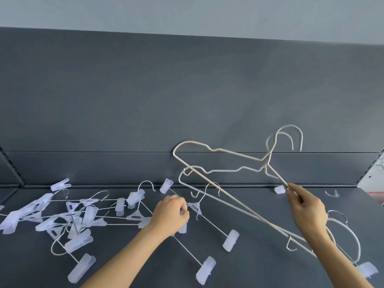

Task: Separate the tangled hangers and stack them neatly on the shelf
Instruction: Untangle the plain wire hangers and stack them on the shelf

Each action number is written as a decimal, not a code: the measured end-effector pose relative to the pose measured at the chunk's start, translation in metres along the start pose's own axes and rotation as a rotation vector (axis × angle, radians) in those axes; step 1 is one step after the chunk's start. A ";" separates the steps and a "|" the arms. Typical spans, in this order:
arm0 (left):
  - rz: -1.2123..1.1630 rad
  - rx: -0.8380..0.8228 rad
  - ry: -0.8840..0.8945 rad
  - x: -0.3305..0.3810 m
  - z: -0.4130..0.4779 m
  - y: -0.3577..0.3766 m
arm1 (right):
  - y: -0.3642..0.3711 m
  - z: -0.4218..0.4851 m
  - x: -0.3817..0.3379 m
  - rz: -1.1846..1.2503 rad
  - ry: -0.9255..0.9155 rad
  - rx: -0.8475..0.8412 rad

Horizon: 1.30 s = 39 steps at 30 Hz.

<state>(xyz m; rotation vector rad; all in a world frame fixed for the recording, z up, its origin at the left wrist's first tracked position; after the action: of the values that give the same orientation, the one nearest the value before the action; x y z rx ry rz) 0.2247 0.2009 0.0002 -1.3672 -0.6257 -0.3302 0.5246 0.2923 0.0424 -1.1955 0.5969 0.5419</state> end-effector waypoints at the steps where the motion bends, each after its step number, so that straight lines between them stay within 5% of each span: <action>1: 0.004 0.011 0.001 0.000 0.002 0.000 | -0.002 0.001 -0.001 0.001 -0.004 0.003; 17: -0.084 -0.072 -0.140 0.020 0.045 0.036 | -0.018 0.001 0.013 0.054 0.043 0.073; 24: 0.104 -0.155 -0.170 0.006 0.041 0.036 | -0.026 0.006 0.009 0.080 0.009 0.097; 28: 0.041 0.060 -0.027 0.019 0.038 0.025 | -0.026 0.018 0.004 0.090 -0.030 0.003; 33: 0.072 0.461 0.416 0.058 0.025 -0.011 | -0.028 0.030 0.005 0.003 -0.057 -0.139; 39: 0.408 0.306 0.536 0.075 0.013 -0.016 | -0.030 0.038 -0.008 0.217 -0.105 -0.237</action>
<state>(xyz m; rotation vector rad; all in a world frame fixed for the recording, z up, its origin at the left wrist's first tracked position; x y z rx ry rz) 0.2725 0.2202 0.0583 -1.0179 0.0528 -0.2423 0.5442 0.3193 0.0780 -1.3233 0.5871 0.8732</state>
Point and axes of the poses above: each hand's wrist, its own z-axis towards the middle knuckle, its own y-axis out of the palm, x = y × z, the point moved 4 cm from there along z, towards the middle knuckle, and after that the axes turned 8 degrees about -z, right-handed, at the moved point
